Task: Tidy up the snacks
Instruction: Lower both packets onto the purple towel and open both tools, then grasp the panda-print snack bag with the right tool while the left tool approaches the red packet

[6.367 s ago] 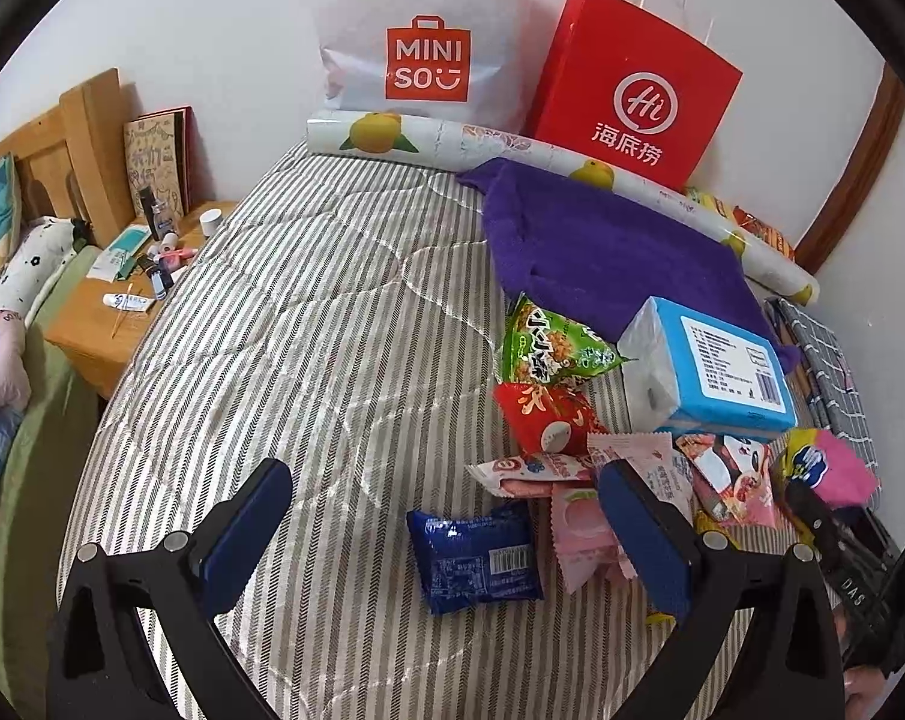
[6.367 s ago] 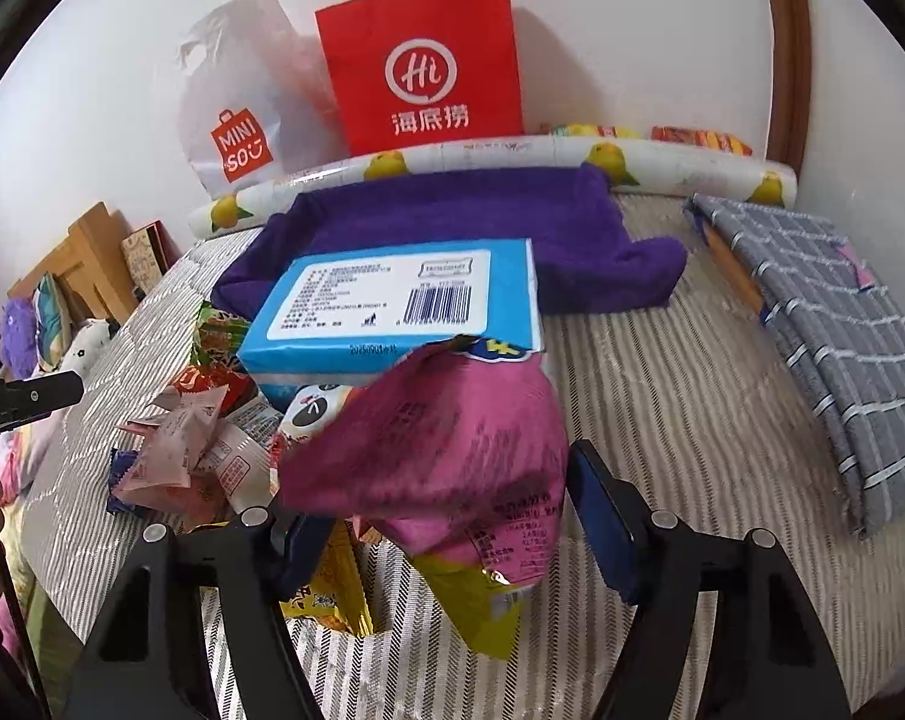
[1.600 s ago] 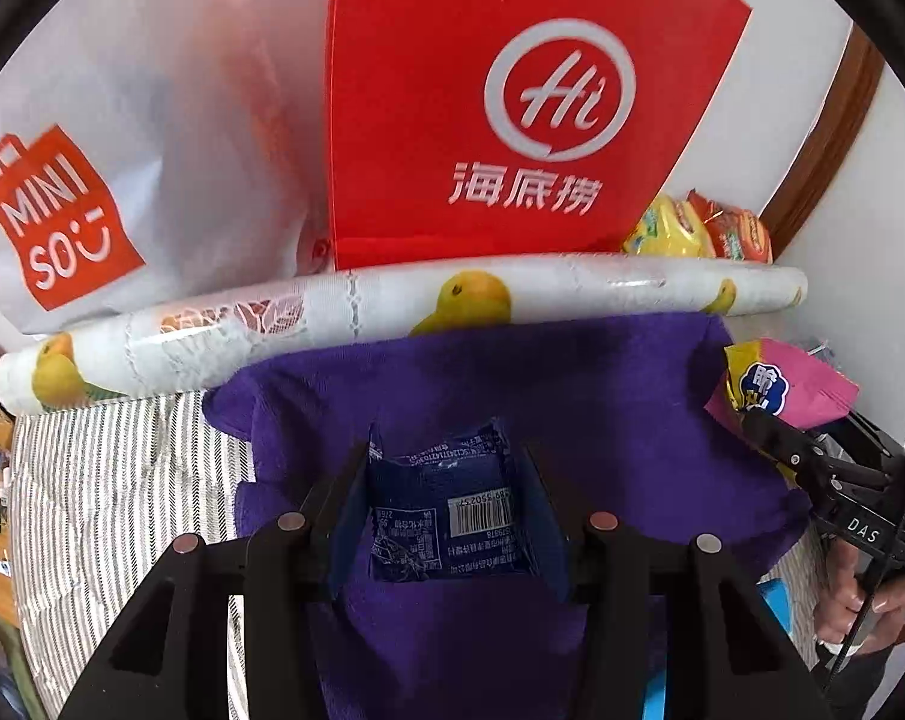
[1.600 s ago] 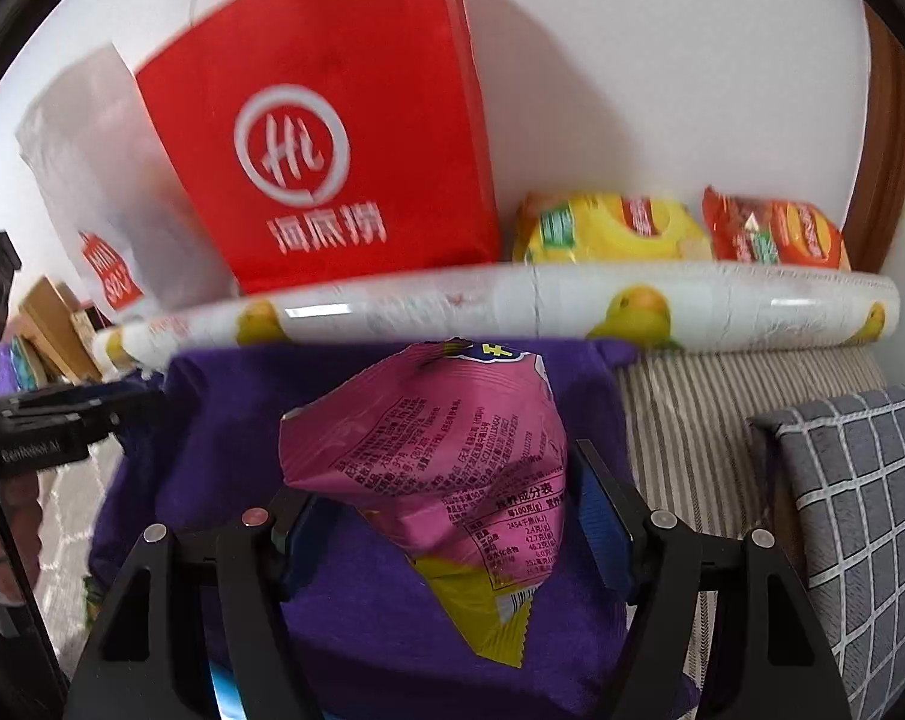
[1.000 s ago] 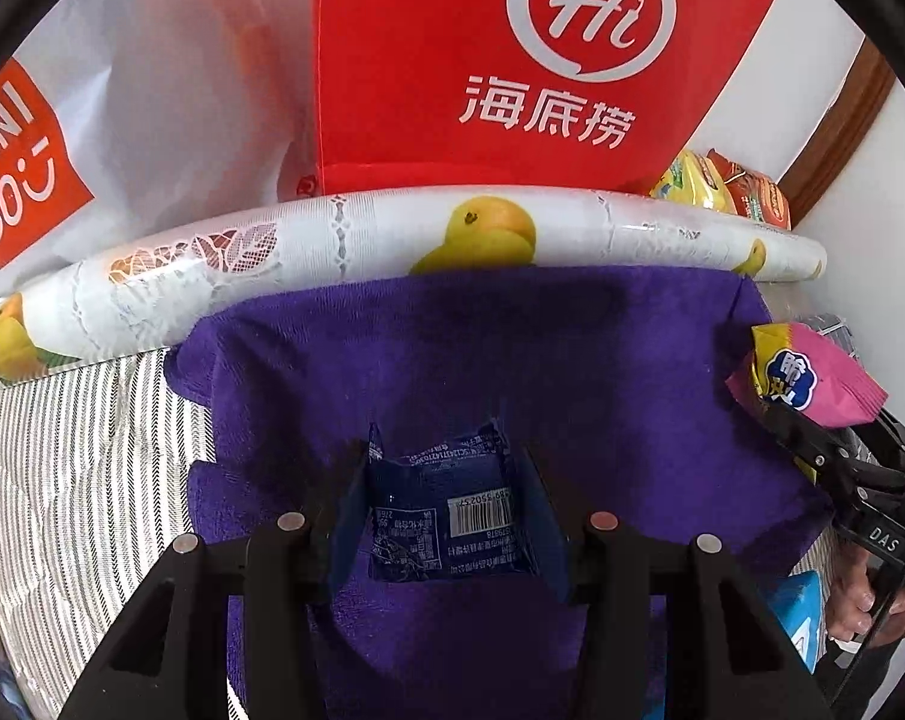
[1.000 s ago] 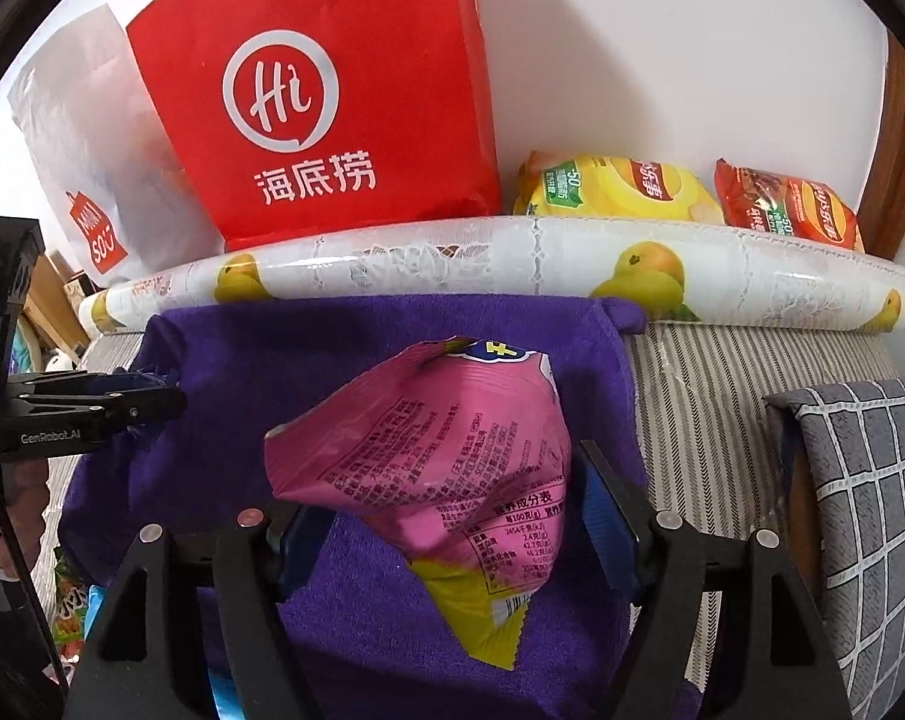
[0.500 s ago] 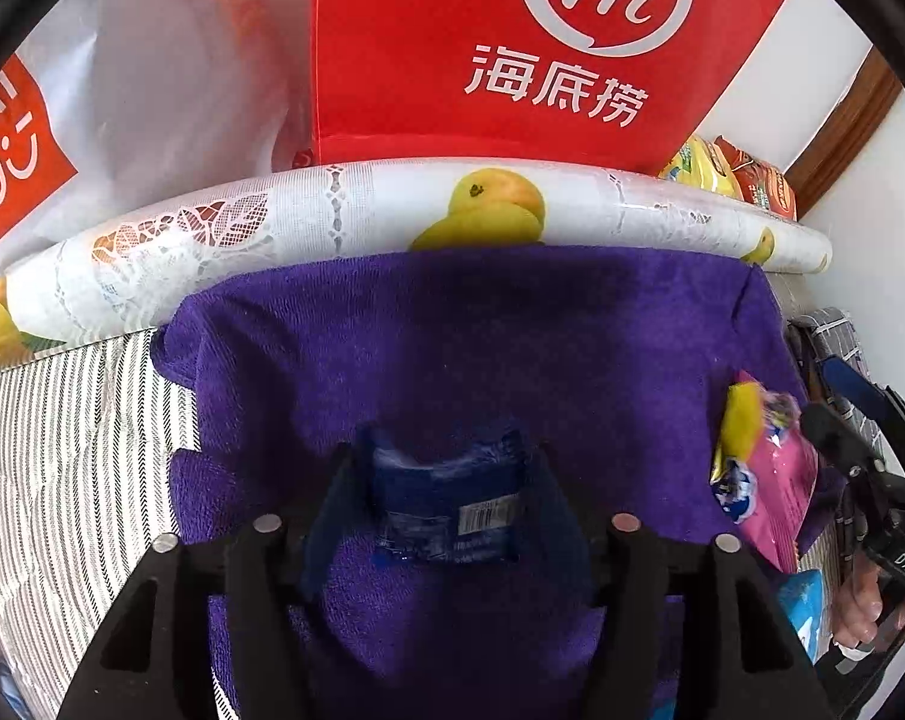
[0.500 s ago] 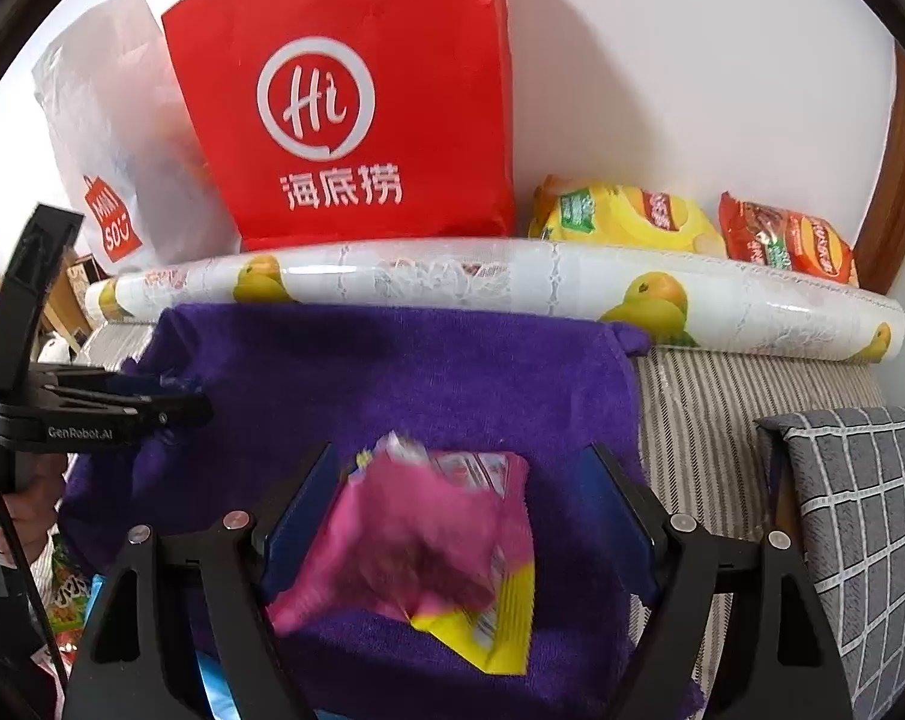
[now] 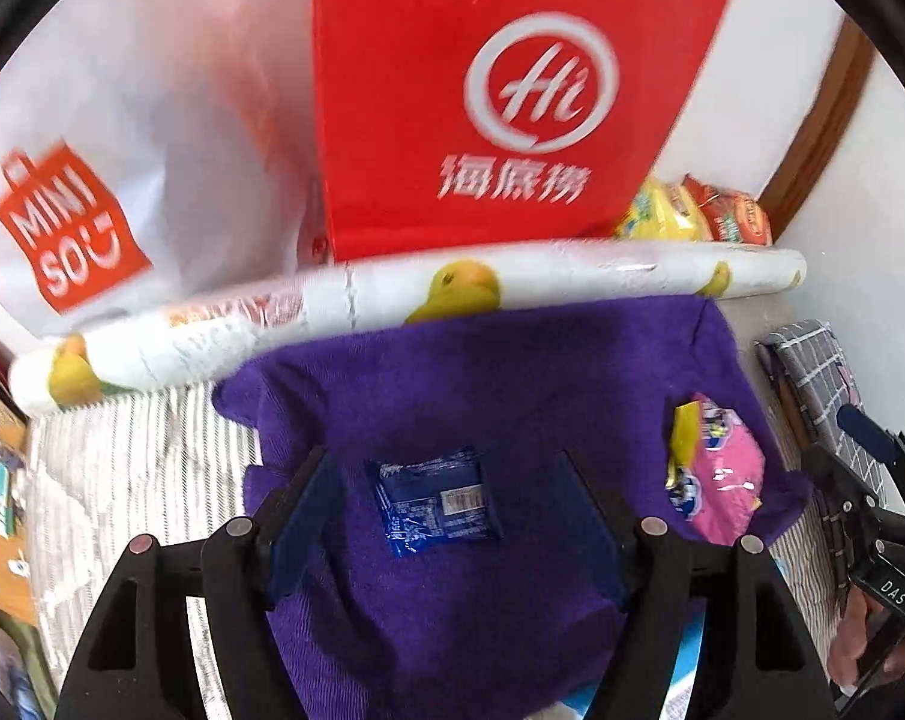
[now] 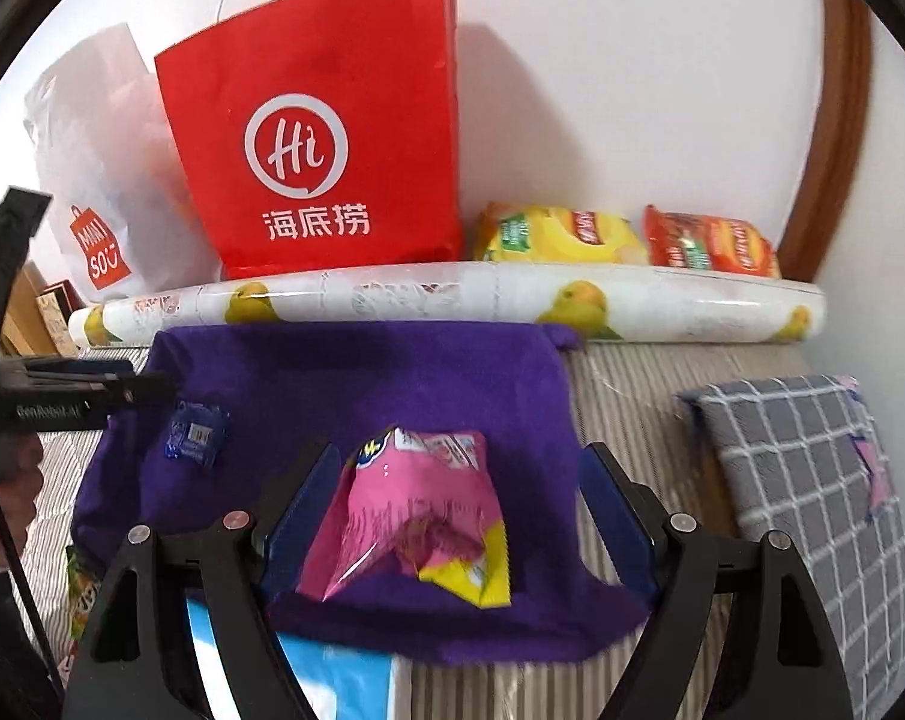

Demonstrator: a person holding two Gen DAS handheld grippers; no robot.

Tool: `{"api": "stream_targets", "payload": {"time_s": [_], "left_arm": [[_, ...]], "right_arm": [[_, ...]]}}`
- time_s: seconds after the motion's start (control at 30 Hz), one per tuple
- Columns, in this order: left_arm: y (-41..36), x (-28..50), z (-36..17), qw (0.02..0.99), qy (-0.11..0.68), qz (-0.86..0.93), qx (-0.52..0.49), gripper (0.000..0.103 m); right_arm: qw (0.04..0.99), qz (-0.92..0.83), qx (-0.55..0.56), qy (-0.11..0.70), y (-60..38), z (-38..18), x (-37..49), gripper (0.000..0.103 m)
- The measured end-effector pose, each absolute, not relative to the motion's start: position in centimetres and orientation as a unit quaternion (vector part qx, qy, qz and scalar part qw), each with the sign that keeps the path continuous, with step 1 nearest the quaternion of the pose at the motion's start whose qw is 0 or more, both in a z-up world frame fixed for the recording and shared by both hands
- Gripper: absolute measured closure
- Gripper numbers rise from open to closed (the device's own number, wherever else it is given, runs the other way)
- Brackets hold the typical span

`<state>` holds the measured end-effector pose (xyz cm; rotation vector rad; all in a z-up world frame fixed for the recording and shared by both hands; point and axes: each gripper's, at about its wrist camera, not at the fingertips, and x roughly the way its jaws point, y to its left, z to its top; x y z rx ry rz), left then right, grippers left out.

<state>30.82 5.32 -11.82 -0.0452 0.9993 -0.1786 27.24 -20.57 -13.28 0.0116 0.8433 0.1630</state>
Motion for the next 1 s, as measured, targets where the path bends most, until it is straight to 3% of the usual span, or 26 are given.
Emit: {"api": "stream_targets", "payload": {"time_s": [0.13, 0.33, 0.77, 1.0], "left_arm": [[4.4, 29.2, -9.4, 0.89, 0.449, -0.077, 0.002, 0.031], [4.2, 26.1, -6.9, 0.899, 0.431, -0.073, 0.001, 0.031], [6.3, 17.2, -8.4, 0.886, 0.46, -0.041, -0.03, 0.026], [8.6, 12.7, -9.1, 0.887, 0.458, -0.03, -0.047, 0.026]], "right_arm": [[0.899, 0.088, 0.053, 0.426, -22.3, -12.3, 24.9, 0.023], [0.897, 0.094, 0.027, 0.43, -22.1, -11.0, 20.3, 0.024], [0.868, 0.145, 0.065, 0.47, -20.8, -12.8, 12.1, 0.023], [0.849, 0.174, 0.068, 0.494, -18.6, -15.4, 10.4, 0.015]]}}
